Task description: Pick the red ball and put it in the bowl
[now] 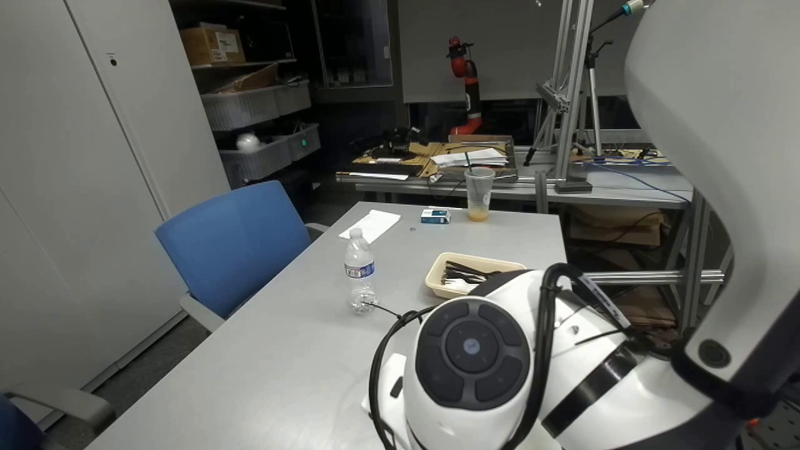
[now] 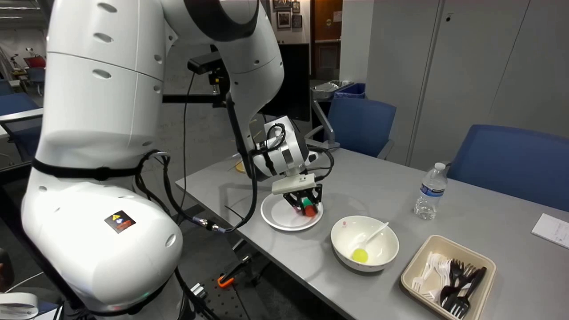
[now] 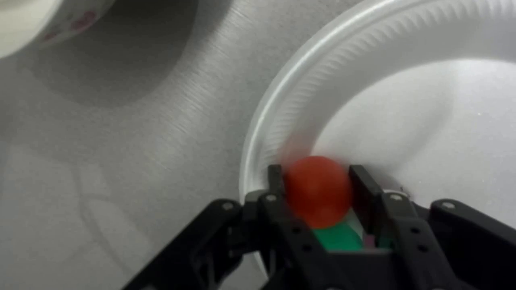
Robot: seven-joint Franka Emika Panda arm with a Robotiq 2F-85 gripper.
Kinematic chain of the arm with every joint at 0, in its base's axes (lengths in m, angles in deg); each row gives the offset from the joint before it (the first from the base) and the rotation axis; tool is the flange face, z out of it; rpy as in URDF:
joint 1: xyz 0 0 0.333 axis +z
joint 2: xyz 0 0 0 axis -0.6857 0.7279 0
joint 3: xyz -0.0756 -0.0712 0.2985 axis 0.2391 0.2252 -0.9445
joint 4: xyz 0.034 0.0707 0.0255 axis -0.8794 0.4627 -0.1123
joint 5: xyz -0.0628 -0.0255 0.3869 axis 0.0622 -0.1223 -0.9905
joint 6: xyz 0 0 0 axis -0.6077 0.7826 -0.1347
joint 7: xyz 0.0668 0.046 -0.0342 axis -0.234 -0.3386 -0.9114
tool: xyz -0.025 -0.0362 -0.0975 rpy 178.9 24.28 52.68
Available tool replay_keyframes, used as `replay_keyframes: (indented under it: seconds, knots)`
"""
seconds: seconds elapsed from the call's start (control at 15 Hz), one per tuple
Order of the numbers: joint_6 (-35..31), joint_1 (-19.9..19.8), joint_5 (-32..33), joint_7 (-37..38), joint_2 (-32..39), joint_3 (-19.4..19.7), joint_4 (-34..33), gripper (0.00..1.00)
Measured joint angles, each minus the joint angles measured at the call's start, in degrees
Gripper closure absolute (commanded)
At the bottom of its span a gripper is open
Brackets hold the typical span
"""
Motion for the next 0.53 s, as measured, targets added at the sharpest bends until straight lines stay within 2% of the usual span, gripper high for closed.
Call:
replay_keyframes:
  seconds: [0.27, 0.53]
  knots:
    - [0.00, -0.56, -0.57, -1.09, -0.06, -1.10, 0.01, 0.81]
    - [0.00, -4.70, -6.75, -9.66, -0.91, -6.51, 0.56, 0.81]
